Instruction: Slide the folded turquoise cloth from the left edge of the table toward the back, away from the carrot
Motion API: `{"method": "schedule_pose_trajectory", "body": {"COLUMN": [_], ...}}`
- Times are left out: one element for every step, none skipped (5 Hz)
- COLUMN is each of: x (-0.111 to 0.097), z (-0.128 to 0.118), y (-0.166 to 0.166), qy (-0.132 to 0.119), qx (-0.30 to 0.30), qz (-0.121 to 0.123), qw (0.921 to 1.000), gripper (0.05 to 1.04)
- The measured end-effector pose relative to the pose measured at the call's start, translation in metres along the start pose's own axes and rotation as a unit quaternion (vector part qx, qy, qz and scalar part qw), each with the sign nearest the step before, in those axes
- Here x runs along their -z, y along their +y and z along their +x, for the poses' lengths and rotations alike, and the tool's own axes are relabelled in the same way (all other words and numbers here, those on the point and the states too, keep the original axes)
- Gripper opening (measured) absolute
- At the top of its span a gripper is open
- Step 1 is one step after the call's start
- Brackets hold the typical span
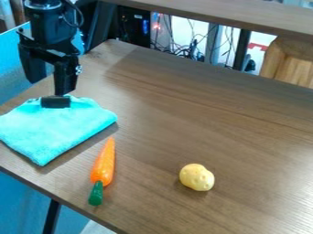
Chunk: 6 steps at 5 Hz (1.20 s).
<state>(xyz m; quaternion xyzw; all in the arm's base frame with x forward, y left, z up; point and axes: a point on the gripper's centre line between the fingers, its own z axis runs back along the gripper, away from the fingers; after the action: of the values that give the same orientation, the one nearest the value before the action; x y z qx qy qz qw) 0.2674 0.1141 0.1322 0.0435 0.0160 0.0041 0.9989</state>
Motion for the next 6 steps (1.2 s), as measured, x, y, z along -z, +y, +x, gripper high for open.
{"method": "schedule_pose_trajectory", "body": {"x": [0.006, 0.023, 0.032, 0.052, 0.071, 0.084], "z": [0.0, 0.007, 0.017, 0.019, 0.023, 0.023], "y": [-0.001, 0.014, 0.023, 0.029, 0.028, 0.029], "qy": [0.01, 0.032, 0.02, 0.042, 0.058, 0.071], "qx": [0.001, 0.036, 0.046, 0.038, 0.039, 0.035], "qz": [-0.004, -0.023, -0.023, -0.01, -0.004, -0.002], "qw": [0.9999, 0.9986, 0.9985, 0.9984, 0.9975, 0.9969], "gripper": [1.001, 1.001, 1.001, 1.001, 1.001, 1.001]}}
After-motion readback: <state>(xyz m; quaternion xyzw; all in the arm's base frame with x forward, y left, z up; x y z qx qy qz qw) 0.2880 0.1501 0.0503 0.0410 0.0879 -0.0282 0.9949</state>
